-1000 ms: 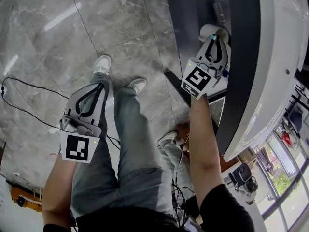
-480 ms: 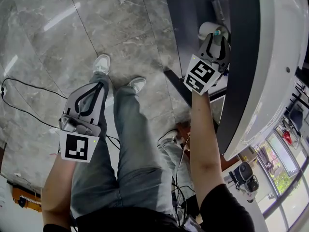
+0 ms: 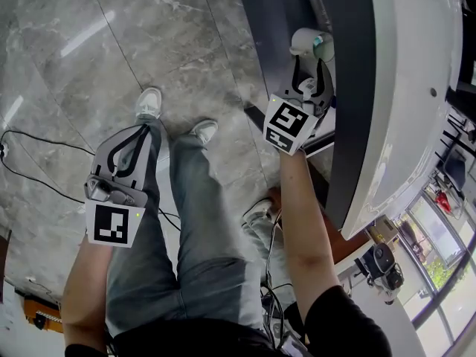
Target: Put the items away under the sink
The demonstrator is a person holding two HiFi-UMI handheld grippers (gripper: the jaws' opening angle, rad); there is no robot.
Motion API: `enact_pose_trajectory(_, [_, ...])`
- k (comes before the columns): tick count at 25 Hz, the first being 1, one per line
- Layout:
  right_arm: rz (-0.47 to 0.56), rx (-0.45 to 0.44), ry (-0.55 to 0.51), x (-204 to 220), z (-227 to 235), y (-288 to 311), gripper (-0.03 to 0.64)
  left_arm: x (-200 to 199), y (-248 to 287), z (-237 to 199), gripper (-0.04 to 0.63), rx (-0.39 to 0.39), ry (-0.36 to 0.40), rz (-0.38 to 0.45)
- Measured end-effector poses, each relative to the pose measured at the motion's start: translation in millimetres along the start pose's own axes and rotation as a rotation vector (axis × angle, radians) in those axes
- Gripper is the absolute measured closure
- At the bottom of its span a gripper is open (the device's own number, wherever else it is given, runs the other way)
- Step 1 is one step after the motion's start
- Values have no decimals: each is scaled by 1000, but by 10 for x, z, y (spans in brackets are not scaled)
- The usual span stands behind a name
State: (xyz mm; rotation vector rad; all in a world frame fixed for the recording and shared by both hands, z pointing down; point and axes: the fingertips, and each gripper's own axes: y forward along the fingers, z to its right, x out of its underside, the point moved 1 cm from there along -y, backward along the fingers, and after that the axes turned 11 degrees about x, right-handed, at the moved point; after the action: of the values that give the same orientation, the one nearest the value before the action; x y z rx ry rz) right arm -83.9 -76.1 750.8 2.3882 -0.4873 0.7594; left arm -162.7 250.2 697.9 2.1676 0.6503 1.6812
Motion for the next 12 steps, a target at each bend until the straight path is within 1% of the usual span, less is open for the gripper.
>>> enact_pose_trajectory(4, [13, -30, 9, -54, -69, -245, 436, -147, 30, 33, 568, 19, 31, 12])
enact_pose_trajectory(7, [-27, -48, 46, -5, -101, -478, 439, -273, 33, 71, 568, 42, 71, 22])
enact_pose_trajectory(9, [-51, -70, 70, -4, -104, -639, 451, -377, 35, 104, 568, 60, 106, 21])
enact_pose_trajectory(12, [-59, -111, 106, -86, -56, -874, 477, -594, 9, 169, 568, 84, 141, 17])
